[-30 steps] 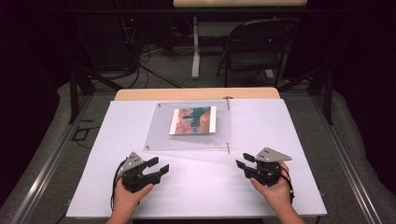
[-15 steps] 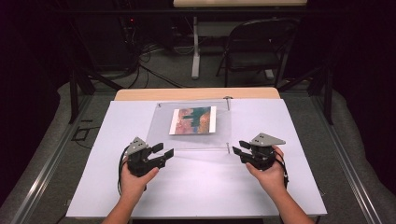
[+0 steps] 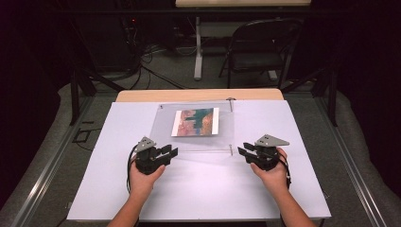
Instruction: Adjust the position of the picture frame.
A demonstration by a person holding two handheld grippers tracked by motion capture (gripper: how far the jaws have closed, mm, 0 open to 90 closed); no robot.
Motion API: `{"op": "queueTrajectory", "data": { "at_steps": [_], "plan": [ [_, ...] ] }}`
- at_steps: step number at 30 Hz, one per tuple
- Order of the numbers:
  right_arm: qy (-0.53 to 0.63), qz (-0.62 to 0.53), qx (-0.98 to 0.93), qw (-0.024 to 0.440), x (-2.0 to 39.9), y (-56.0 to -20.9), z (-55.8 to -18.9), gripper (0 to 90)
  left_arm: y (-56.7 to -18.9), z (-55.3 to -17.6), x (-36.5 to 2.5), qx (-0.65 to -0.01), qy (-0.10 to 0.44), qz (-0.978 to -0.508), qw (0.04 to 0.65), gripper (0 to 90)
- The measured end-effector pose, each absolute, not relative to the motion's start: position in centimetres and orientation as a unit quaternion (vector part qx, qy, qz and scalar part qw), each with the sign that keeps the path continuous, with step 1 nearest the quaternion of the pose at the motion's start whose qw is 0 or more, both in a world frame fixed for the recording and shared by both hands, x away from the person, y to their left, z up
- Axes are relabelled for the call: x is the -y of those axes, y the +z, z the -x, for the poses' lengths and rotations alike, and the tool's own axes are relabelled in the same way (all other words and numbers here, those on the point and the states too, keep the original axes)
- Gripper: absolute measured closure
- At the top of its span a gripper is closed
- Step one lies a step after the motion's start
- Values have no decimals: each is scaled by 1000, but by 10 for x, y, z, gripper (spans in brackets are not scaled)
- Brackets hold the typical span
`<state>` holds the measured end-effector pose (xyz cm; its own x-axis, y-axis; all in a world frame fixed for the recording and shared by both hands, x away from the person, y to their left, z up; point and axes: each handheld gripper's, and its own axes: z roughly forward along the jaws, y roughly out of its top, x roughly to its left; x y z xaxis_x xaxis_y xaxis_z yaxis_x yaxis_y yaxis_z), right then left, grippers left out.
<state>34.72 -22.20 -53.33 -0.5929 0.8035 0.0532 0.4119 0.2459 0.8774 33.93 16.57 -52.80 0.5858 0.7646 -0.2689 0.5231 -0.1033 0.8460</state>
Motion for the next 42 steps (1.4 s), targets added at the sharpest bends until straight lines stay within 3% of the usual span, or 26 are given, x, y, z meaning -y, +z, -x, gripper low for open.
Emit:
{"op": "queueTrajectory", "data": {
  "at_steps": [21,38,42],
  "plan": [
    [440,-369,-795,195,192,-557,-358,722,-534,-328,-168,-442,129,-749,477,856],
    [448,-377,-793,168,191,-564,-375,805,-543,-326,-168,-451,120,-760,452,899],
    [434,-360,-804,191,187,-561,-372,831,-544,-327,-167,-453,115,-762,448,899]
  ]
}}
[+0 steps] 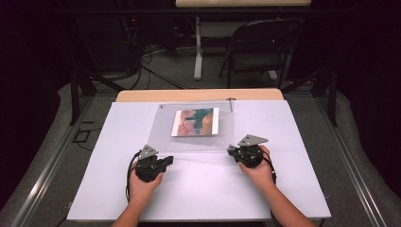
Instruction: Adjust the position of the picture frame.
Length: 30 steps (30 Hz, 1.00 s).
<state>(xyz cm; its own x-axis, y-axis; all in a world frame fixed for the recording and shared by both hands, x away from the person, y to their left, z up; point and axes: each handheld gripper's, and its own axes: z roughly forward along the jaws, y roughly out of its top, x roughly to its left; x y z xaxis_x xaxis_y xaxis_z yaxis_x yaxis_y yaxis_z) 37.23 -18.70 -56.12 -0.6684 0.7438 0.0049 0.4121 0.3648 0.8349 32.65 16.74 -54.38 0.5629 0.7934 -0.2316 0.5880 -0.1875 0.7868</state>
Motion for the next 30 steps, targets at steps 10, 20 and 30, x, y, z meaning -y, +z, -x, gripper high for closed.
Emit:
{"op": "queueTrajectory", "data": {
  "at_steps": [10,20,30],
  "plan": [
    [422,-309,-826,211,172,-550,-357,855,-542,-328,-168,-451,117,-769,438,898],
    [430,-276,-836,200,154,-542,-338,857,-541,-329,-171,-457,114,-771,429,898],
    [445,-266,-841,155,135,-542,-320,857,-538,-320,-182,-468,118,-769,420,896]
  ]
}}
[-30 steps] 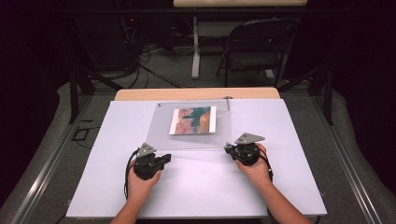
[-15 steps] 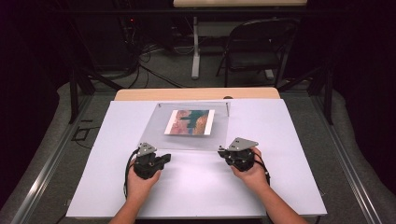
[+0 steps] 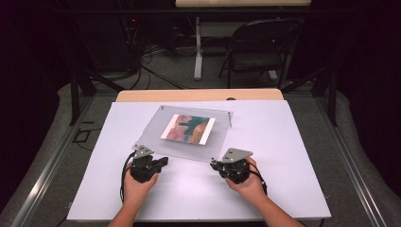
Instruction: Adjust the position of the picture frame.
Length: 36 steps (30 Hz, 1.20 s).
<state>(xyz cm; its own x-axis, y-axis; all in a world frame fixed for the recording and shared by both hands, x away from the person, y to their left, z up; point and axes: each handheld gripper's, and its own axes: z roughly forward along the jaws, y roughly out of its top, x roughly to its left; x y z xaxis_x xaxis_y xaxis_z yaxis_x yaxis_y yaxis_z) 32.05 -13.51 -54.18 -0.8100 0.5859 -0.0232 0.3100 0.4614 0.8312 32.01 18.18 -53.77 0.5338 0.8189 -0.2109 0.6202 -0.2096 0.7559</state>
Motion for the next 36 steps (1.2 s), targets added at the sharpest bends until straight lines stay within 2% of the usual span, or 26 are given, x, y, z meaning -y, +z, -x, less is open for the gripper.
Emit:
{"op": "queueTrajectory", "data": {
  "at_steps": [12,19,20,22,27,28,30,31,32,36],
  "plan": [
    [442,-237,-857,118,106,-552,-309,856,-538,-302,-194,-465,119,-772,418,883],
    [445,-234,-859,103,102,-558,-309,840,-541,-296,-183,-456,113,-774,426,822],
    [448,-232,-857,100,105,-558,-309,773,-543,-295,-180,-456,108,-771,431,807],
    [445,-229,-860,98,108,-557,-307,727,-544,-294,-176,-454,107,-770,435,779],
    [446,-239,-857,95,125,-552,-304,671,-545,-290,-171,-454,102,-763,449,649],
    [447,-244,-855,93,128,-550,-303,665,-546,-289,-170,-455,98,-761,452,649],
    [451,-260,-847,106,145,-546,-301,604,-548,-287,-168,-461,105,-755,454,509],
    [451,-260,-847,106,145,-546,-301,604,-548,-286,-168,-461,108,-754,455,509],
    [455,-273,-840,119,156,-543,-301,569,-550,-285,-166,-461,110,-752,459,453],
    [462,-292,-827,132,168,-538,-304,508,-553,-284,-160,-460,99,-754,459,437]
  ]
}}
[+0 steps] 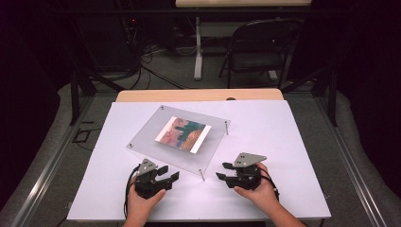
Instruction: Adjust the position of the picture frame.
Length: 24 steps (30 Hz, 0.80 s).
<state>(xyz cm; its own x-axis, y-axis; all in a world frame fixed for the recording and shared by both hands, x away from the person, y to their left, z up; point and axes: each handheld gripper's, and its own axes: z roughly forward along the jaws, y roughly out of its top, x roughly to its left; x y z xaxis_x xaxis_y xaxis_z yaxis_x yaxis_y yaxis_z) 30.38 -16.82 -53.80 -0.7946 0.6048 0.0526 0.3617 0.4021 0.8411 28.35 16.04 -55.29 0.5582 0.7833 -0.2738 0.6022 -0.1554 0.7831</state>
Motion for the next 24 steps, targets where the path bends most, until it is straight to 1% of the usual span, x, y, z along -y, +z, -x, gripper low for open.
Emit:
{"op": "queueTrajectory", "data": {
  "at_steps": [1,2,4,6,8,12,14,16,24],
  "plan": [
    [463,-297,-823,139,172,-536,-305,496,-553,-283,-158,-455,91,-758,458,437],
    [464,-310,-815,157,179,-534,-308,479,-554,-282,-151,-446,85,-763,460,455],
    [465,-322,-808,165,184,-534,-309,472,-554,-280,-144,-435,82,-772,457,461],
    [469,-330,-803,163,187,-534,-311,472,-554,-280,-140,-428,81,-775,458,481],
    [472,-341,-797,163,191,-535,-312,478,-556,-278,-127,-416,72,-784,455,517],
    [478,-351,-789,161,195,-534,-314,491,-559,-278,-111,-399,73,-796,449,557],
    [479,-353,-787,161,196,-535,-314,494,-559,-277,-107,-399,72,-797,447,570],
    [481,-358,-784,160,199,-535,-316,502,-561,-279,-99,-393,69,-801,447,604],
    [486,-367,-777,158,203,-536,-318,510,-563,-285,-82,-389,62,-800,453,662]
  ]
}}
